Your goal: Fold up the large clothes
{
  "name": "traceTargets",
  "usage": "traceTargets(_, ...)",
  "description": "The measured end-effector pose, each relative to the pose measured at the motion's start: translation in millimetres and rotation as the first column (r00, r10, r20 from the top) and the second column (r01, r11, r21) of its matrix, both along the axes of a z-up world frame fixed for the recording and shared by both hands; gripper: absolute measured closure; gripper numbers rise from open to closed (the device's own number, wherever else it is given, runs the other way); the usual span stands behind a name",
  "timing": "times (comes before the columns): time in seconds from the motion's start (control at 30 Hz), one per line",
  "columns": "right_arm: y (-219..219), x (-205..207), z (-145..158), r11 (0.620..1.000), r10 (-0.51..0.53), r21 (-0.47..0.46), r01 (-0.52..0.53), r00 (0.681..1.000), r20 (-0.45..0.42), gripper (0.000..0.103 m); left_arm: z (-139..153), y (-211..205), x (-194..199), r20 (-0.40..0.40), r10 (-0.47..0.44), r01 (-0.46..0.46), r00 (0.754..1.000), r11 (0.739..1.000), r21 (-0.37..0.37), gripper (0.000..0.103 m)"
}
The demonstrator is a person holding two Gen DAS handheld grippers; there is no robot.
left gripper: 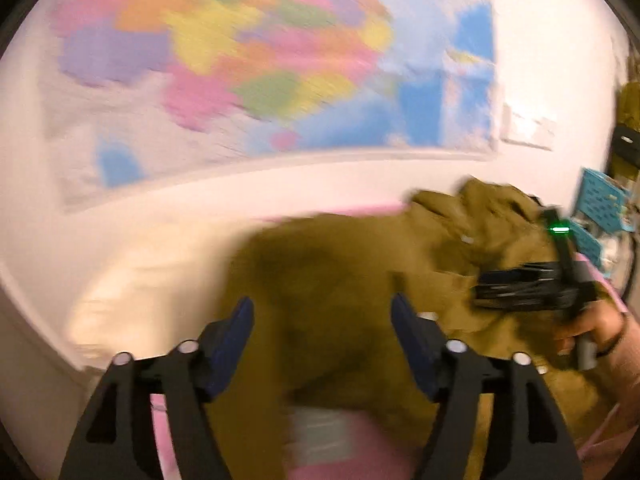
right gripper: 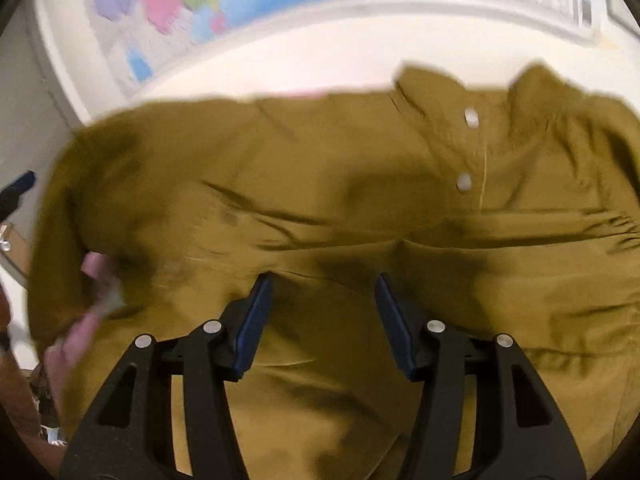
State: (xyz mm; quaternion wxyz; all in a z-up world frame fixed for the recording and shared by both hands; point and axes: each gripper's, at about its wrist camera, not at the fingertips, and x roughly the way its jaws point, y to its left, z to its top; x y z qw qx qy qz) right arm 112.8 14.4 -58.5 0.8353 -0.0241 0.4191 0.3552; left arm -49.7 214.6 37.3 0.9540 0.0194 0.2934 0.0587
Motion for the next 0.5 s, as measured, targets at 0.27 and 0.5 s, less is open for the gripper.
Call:
traceTargets(0.27, 69, -102, 33, 0.914, 0.368, 0.176, -0.365, 0.930, 0.020, 0.034, -44, 54, -18, -0.177, 0.041, -0.055, 0.983, 0.996, -0.071, 0.040)
traceTargets(0.5, 174, -168, 9, 0.798, 0.578, 0.247, -0.550, 0.814, -0.053, 0.027, -43, 62, -3, -0.191, -0.035, -0.006, 0.981, 0.979, -0.206, 0.099)
